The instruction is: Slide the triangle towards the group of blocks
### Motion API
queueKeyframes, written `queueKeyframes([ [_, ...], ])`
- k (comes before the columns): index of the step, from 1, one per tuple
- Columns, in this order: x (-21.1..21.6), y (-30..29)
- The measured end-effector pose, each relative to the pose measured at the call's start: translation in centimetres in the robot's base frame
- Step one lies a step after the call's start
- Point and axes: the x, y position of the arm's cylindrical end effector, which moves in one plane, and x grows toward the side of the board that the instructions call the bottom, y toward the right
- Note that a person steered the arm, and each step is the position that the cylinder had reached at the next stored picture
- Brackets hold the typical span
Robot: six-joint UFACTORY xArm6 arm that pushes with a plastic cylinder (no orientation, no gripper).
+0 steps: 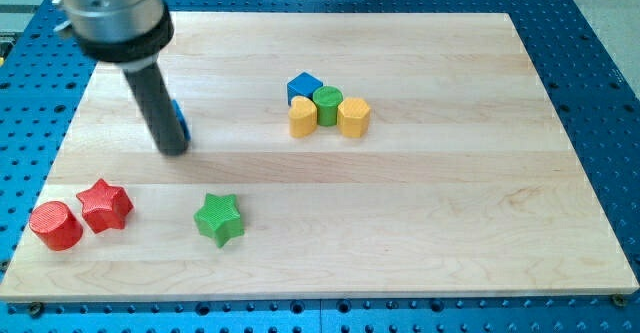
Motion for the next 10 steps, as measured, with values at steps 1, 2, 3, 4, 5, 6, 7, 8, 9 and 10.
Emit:
queueKeyframes([
  [1,-7.3,1.3],
  [2,-6.2,0.7],
  [3,-3.8,-1.2],
  [4,-4.8,-4.5],
  [5,-5.7,-4.5],
  [6,-5.8,-1.5],
  [7,-6.1,-0.8],
  [8,-7.9,-2.2],
  [9,-10.2,-4.9],
  [10,-12.5,-0.6],
])
